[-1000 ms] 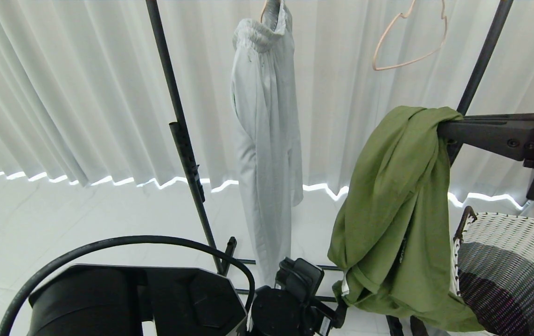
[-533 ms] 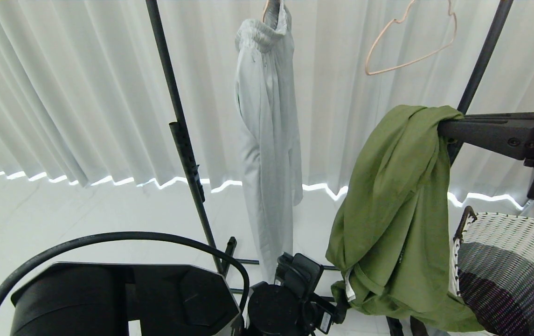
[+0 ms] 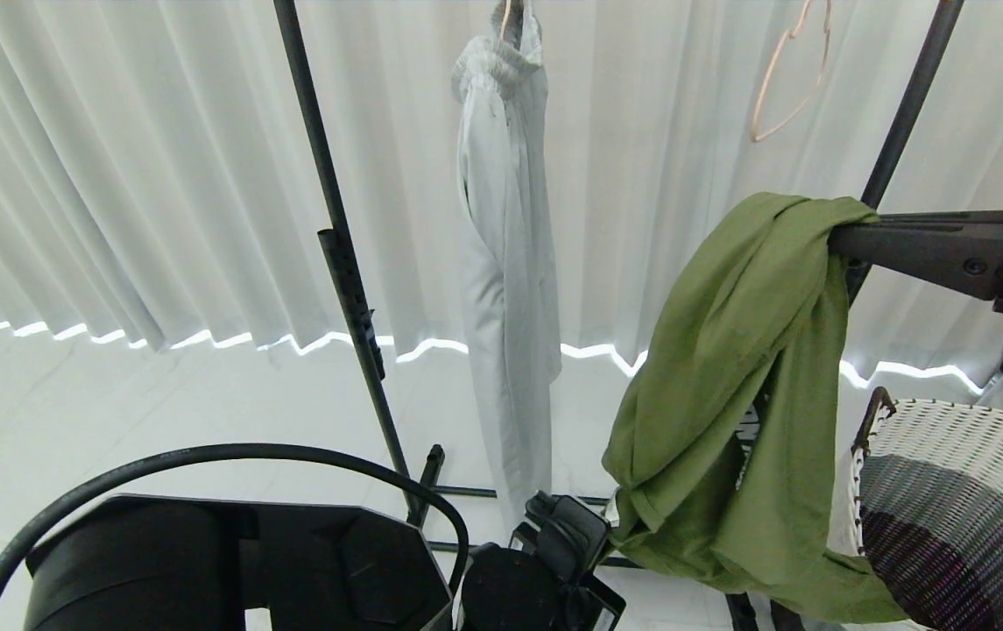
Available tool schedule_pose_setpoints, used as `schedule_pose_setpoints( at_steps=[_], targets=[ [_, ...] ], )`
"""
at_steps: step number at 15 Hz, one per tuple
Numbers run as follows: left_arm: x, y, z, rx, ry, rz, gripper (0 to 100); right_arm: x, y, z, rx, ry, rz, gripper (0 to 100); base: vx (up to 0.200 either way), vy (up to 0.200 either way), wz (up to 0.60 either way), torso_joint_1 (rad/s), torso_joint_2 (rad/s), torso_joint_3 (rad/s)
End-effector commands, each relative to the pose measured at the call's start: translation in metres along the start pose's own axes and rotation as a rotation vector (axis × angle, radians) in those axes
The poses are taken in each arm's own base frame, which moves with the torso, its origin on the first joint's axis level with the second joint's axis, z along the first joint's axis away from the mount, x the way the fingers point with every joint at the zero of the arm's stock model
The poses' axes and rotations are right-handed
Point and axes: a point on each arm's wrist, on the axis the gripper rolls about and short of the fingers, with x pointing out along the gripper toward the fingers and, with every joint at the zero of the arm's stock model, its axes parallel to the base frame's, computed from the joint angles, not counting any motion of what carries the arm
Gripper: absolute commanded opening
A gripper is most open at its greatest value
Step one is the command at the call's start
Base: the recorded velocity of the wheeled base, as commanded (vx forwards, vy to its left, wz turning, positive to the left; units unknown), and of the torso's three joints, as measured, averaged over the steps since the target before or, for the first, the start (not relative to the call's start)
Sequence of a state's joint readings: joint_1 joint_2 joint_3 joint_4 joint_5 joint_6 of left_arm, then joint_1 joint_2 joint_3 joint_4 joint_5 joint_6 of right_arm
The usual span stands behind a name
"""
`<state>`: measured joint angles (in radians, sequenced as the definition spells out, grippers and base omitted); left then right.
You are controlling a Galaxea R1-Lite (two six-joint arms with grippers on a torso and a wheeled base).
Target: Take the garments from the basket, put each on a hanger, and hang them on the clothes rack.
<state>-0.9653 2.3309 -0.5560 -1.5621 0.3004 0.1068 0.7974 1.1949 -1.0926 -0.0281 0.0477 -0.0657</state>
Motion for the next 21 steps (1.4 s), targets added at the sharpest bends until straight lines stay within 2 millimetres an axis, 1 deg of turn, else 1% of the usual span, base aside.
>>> schedule_pose_setpoints(
  at_steps=[1, 2, 3, 4, 5, 6, 7, 8, 10, 12, 13, 14, 15, 16, 17, 18, 19, 20, 21],
  targets=[
    [0.0, 0.001, 0.01, -0.008, -0.039, 0.002, 0, -0.003, 0.0, 0.0, 0.0, -0.005, 0.0, 0, 0.0, 0.0, 0.0, 0.0, 0.0, 0.0],
    [-0.002, 0.003, 0.02, -0.017, -0.07, 0.005, 0, -0.002, 0.0, 0.0, 0.0, -0.002, -0.003, 0, 0.0, 0.0, 0.0, 0.0, 0.0, 0.0],
    [-0.008, 0.015, 0.037, -0.03, -0.117, 0.027, 0, 0.0, -0.004, -0.002, 0.003, 0.007, -0.019, 0, 0.0, 0.0, 0.0, 0.0, 0.0, 0.0],
    [-0.009, 0.016, 0.039, -0.03, -0.12, 0.031, 0, 0.001, -0.004, -0.002, 0.003, 0.008, -0.021, 0, 0.0, 0.0, 0.0, 0.0, 0.0, 0.0],
    [-0.028, 0.042, 0.065, -0.038, -0.142, 0.085, 0, 0.008, -0.006, -0.005, 0.007, 0.029, -0.029, 0, 0.0, 0.0, 0.0, 0.0, 0.0, 0.0],
    [-0.04, 0.054, 0.081, -0.044, -0.159, 0.11, 0, 0.012, -0.006, -0.006, 0.007, 0.036, -0.028, 0, 0.0, 0.0, 0.0, 0.0, 0.0, 0.0],
    [-0.061, 0.071, 0.107, -0.051, -0.172, 0.142, 0, 0.017, -0.006, -0.009, 0.008, 0.047, -0.027, 0, 0.0, 0.0, 0.0, 0.0, 0.0, 0.0],
    [-0.08, 0.082, 0.126, -0.051, -0.166, 0.157, 0, 0.023, -0.007, -0.009, 0.008, 0.039, -0.028, 0, 0.0, 0.0, 0.0, 0.0, 0.0, 0.0],
    [-0.121, 0.096, 0.164, -0.053, -0.154, 0.166, 0, 0.038, -0.008, -0.011, 0.007, 0.023, -0.029, 0, 0.0, 0.0, 0.0, 0.0, 0.0, 0.0],
    [-0.149, 0.108, 0.196, -0.059, -0.163, 0.179, 0, 0.047, -0.011, -0.014, 0.007, 0.02, -0.043, 0, 0.0, 0.0, 0.0, 0.0, 0.0, 0.0],
    [-0.157, 0.11, 0.203, -0.052, -0.14, 0.18, 0, 0.047, -0.014, -0.02, 0.008, 0.038, -0.056, 0, 0.0, 0.0, 0.0, 0.0, 0.0, 0.0],
    [-0.167, 0.112, 0.203, -0.039, -0.083, 0.175, 0, 0.046, -0.017, -0.025, 0.01, 0.044, -0.072, 0, 0.0, 0.0, 0.0, 0.0, 0.0, 0.0],
    [-0.182, 0.113, 0.21, -0.024, -0.027, 0.154, 0, 0.045, -0.023, -0.034, 0.013, 0.041, -0.106, 0, 0.0, 0.0, 0.0, 0.0, 0.0, 0.0],
    [-0.188, 0.112, 0.22, -0.024, -0.025, 0.142, 0, 0.044, -0.027, -0.042, 0.013, 0.044, -0.126, 0, 0.0, 0.0, 0.0, 0.0, 0.0, 0.0],
    [-0.191, 0.113, 0.233, -0.026, -0.035, 0.137, 0, 0.04, -0.027, -0.05, 0.014, 0.049, -0.136, 0, 0.0, 0.0, 0.0, 0.0, 0.0, 0.0],
    [-0.191, 0.113, 0.233, -0.026, -0.035, 0.137, 0, 0.04, -0.027, -0.05, 0.014, 0.049, -0.136, 0, 0.0, 0.0, 0.0, 0.0, 0.0, 0.0],
    [-0.192, 0.116, 0.256, -0.034, -0.042, 0.137, 0, 0.031, -0.024, -0.063, 0.016, 0.074, -0.156, 0, 0.0, 0.0, 0.0, 0.0, 0.0, 0.0],
    [-0.189, 0.118, 0.271, -0.058, -0.053, 0.138, 0, 0.023, -0.022, -0.072, 0.019, 0.092, -0.158, 0, 0.0, 0.0, 0.0, 0.0, 0.0, 0.0],
    [-0.188, 0.118, 0.274, -0.06, -0.052, 0.136, 0, 0.021, -0.022, -0.074, 0.019, 0.097, -0.159, 100, 0.0, 0.0, 0.0, 0.0, 0.0, 0.0]
  ],
)
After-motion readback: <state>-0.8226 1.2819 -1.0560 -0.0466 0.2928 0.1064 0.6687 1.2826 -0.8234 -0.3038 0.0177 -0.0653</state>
